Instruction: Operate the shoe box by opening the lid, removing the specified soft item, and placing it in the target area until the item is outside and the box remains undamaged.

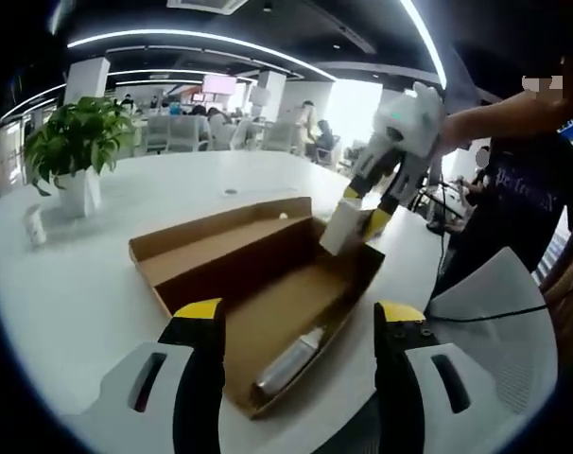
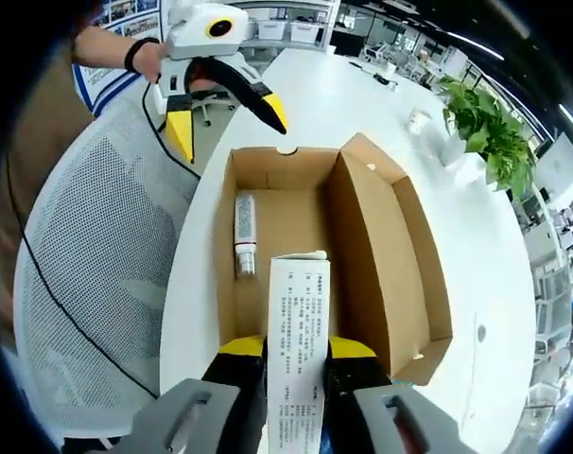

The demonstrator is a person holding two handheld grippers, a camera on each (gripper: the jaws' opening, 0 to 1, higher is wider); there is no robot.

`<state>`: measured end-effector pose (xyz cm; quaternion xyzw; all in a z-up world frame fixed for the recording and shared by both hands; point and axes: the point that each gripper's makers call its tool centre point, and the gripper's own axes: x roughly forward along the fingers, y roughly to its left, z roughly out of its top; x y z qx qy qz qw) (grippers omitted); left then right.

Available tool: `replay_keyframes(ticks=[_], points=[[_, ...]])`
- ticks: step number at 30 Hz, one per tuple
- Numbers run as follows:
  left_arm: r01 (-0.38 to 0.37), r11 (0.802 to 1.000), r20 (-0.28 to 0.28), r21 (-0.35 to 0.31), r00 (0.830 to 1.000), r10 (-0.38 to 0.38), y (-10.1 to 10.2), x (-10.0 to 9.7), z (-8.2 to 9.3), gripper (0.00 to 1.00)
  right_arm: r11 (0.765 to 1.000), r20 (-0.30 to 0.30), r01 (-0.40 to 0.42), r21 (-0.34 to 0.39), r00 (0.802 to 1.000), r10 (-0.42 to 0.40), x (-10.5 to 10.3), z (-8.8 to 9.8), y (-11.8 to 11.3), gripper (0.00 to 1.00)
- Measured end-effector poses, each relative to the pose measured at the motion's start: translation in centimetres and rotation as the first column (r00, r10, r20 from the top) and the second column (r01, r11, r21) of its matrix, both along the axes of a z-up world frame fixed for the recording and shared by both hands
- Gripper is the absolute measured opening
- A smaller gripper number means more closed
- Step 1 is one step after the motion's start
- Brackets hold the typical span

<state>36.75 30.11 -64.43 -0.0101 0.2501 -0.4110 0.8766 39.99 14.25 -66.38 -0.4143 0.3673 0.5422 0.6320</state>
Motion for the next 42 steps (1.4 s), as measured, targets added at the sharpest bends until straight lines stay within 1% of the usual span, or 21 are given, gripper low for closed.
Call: replay_keyframes(ticks=[5, 7, 11, 15, 20, 21, 26, 29, 34, 42], points=[[0.015, 1.000, 0.006, 0.005, 1.000, -0.015, -0.5, 0.0, 0.2, 0.63, 0.999, 0.006, 0.032, -0.015, 0.999, -0.032, -0.3, 0.2, -2.3, 0.17], [0.017, 1.000, 0.007, 0.003, 1.000, -0.017, -0.7, 0.1, 0.3, 0.63, 0.998, 0.004, 0.063, -0.024, 0.998, -0.063, -0.4, -0.1, -3.7, 0.17], [0.029, 1.000, 0.010, 0.008, 1.000, -0.029, -1.2, 0.0, 0.4, 0.63, 0.994, -0.006, 0.103, -0.027, 0.995, -0.103, -1.1, -0.8, -5.5, 0.17], [0.041, 0.999, 0.008, 0.015, 0.999, -0.042, -1.7, -0.1, 0.3, 0.63, 0.989, -0.027, 0.146, -0.032, 0.989, -0.147, -2.3, -1.8, -7.2, 0.17], [0.054, 0.998, 0.003, 0.023, 0.999, -0.054, -2.1, -0.3, 0.1, 0.63, 0.983, -0.038, 0.183, -0.028, 0.982, -0.184, -3.3, -2.6, -8.6, 0.17], [0.056, 0.998, 0.002, 0.024, 0.998, -0.056, -2.2, -0.3, 0.0, 0.63, 0.979, -0.043, 0.202, -0.017, 0.978, -0.203, -3.5, -2.6, -8.9, 0.17], [0.068, 0.997, -0.006, 0.034, 0.998, -0.068, -2.7, -0.5, -0.3, 0.63, 0.970, -0.041, 0.242, -0.008, 0.969, -0.242, -3.8, -2.7, -10.4, 0.17], [0.076, 0.996, -0.009, 0.039, 0.997, -0.076, -3.0, -0.6, -0.4, 0.63, 0.964, -0.045, 0.264, -0.008, 0.963, -0.265, -4.0, -3.1, -11.4, 0.17], [0.084, 0.995, -0.014, 0.044, 0.996, -0.084, -3.5, -0.6, -0.5, 0.63, 0.959, -0.054, 0.283, -0.023, 0.957, -0.284, -4.7, -3.9, -12.8, 0.17], [0.087, 0.995, -0.024, 0.050, 0.996, -0.086, -3.7, -0.5, -0.8, 0.63, 0.950, -0.063, 0.312, -0.034, 0.948, -0.313, -4.6, -4.7, -14.5, 0.17]])
